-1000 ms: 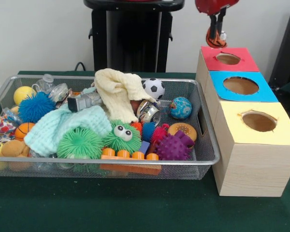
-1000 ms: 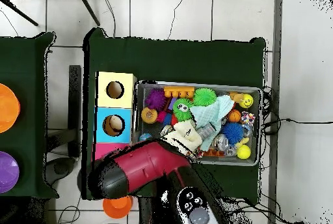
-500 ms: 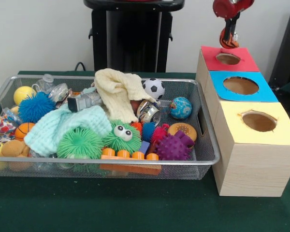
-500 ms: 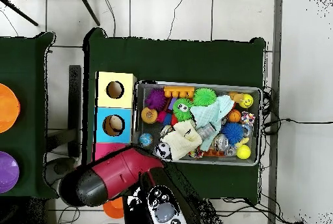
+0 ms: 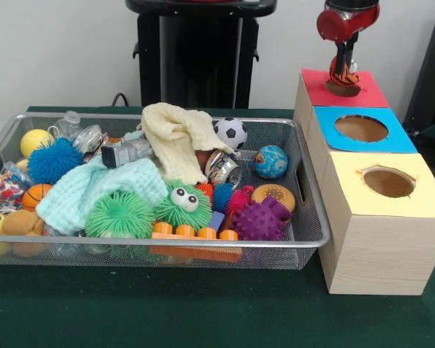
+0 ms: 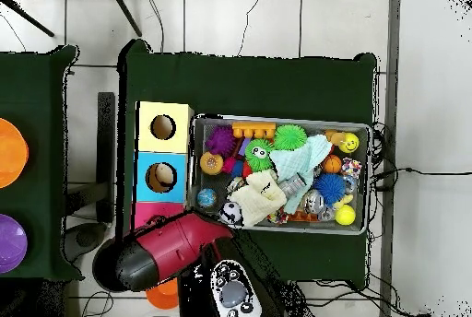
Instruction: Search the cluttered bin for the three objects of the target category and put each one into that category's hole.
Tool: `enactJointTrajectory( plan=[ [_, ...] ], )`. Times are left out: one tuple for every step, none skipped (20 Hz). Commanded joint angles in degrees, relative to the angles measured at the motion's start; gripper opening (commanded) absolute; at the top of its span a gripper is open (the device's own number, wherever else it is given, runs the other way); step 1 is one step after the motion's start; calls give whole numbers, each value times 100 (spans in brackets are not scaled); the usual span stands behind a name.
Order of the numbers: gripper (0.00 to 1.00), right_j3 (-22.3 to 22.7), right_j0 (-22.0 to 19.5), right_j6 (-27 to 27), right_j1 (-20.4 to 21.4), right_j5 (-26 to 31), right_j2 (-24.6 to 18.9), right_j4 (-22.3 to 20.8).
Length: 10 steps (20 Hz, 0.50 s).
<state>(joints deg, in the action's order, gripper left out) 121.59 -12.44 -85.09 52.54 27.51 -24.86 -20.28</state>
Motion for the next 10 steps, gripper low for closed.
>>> enactJointTrajectory(
  plan=[
    [0,193,20,-1231,-212,-559,472,-8],
    [0,234,15,-1212,-204,-615,491,-8],
    [0,275,10,-1192,-196,-670,510,-8],
    [0,327,4,-1175,-192,-713,531,-9],
    [0,319,17,-1167,-226,-752,551,-2],
    [0,323,19,-1158,-267,-786,564,5],
    [0,327,22,-1148,-308,-820,577,13],
    [0,368,11,-1139,-336,-887,586,10],
    [0,316,40,-1135,-404,-892,607,22],
    [0,333,61,-1144,-442,-982,649,-6]
  ],
)
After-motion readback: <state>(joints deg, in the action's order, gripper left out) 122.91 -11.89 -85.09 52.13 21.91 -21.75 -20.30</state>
